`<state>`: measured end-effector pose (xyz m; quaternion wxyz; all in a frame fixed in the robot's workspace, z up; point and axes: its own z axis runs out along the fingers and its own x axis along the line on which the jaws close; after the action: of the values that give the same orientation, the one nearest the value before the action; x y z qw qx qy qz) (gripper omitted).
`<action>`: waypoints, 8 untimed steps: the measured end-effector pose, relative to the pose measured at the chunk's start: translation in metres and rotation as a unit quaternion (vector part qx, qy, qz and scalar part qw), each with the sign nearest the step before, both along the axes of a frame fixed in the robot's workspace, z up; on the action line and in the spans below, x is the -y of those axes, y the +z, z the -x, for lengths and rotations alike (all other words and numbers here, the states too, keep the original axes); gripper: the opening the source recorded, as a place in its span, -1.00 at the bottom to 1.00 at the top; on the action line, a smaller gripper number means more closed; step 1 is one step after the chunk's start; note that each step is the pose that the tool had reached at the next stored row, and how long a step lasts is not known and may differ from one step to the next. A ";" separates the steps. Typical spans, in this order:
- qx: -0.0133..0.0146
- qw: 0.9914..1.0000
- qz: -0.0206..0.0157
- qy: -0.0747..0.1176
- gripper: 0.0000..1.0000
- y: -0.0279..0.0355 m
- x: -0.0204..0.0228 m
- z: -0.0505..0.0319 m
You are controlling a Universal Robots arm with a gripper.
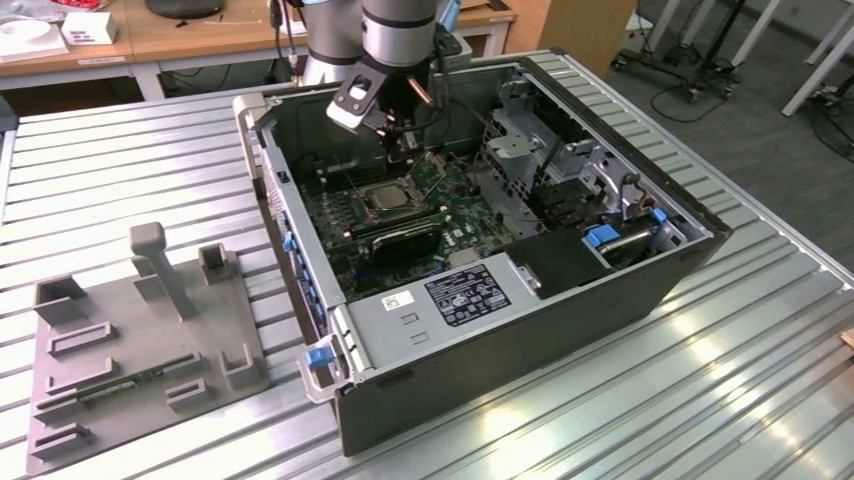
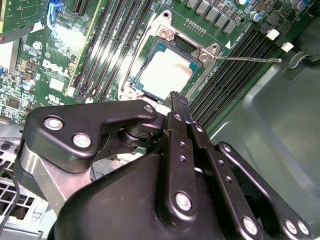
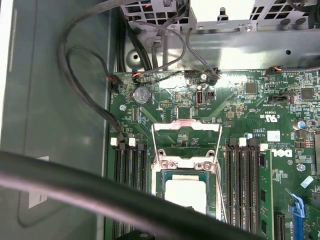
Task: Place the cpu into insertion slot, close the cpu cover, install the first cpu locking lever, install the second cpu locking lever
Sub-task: 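Close the cpu cover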
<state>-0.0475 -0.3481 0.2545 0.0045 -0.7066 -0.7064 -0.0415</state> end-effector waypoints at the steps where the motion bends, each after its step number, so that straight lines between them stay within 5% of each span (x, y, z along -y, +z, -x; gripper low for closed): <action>1: 0.000 1.000 0.000 0.000 -0.80 0.0005 0.0000 0.0000; 8: 0.000 1.000 0.000 0.000 -0.80 0.0053 0.0000 0.0000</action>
<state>-0.0475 -0.3481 0.2598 0.0046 -0.7066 -0.7063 -0.0416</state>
